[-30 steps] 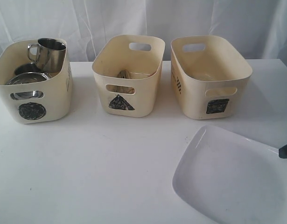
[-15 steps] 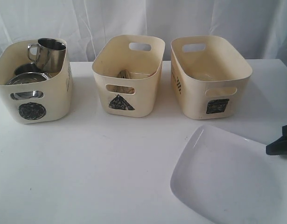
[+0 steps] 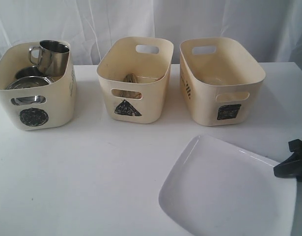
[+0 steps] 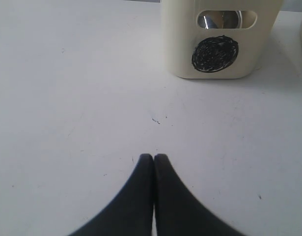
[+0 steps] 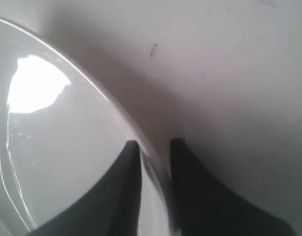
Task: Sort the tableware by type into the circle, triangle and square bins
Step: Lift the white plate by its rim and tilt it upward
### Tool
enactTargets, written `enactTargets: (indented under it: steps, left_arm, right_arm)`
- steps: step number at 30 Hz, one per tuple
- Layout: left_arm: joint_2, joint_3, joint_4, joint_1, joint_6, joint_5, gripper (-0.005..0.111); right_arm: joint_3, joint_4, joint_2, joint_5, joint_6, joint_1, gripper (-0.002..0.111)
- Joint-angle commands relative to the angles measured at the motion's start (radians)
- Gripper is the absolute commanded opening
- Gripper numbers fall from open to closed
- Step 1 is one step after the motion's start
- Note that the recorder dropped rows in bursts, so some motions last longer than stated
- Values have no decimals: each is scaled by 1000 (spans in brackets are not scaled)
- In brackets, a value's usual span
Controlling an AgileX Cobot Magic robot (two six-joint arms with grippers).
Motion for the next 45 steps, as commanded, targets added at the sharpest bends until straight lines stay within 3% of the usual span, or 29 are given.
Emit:
enactTargets:
  steps: [1, 4, 15, 40, 45]
  left_arm:
    - [-4, 3, -6, 0, -2, -2, 0]
    - [-4, 3, -6, 0, -2, -2, 0]
    - [-4, 3, -6, 0, -2, -2, 0]
    - [-4, 3, -6, 0, -2, -2, 0]
    - [-4, 3, -6, 0, -2, -2, 0]
  right_arm:
    - [19, -113, 33, -53, -2, 9, 12]
    - [19, -113, 33, -38, 0, 9, 0]
    - [19, -109, -44, 2, 26, 20, 0]
    - [19, -25, -272, 46, 16, 185, 0]
    - [17, 118, -272, 133, -98, 185, 0]
